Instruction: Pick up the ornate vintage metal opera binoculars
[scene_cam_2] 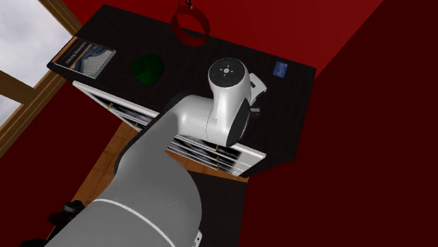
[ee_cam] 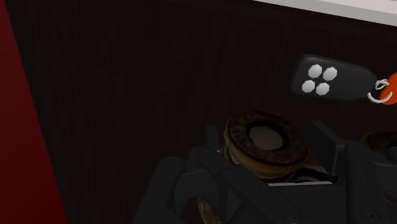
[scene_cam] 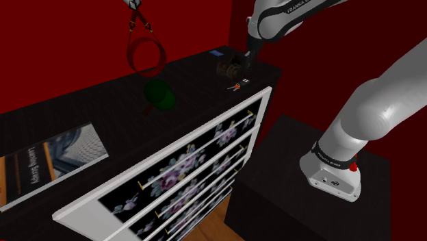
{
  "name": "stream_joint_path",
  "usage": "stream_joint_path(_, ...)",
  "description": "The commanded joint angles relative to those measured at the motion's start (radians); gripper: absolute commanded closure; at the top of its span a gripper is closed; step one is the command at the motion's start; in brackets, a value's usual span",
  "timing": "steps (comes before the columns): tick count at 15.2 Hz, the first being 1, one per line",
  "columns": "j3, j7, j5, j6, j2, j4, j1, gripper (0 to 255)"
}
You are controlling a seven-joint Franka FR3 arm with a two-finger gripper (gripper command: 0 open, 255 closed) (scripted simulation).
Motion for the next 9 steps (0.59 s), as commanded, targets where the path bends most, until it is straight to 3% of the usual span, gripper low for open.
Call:
stream_joint_path(1,0.002,-0.004,0.004,-0.032,-0.017,0.015,0.002,255)
stream_joint_path(9,0.006,-0.017,0.015,-0.122,-0.058,0.065,0.007,255)
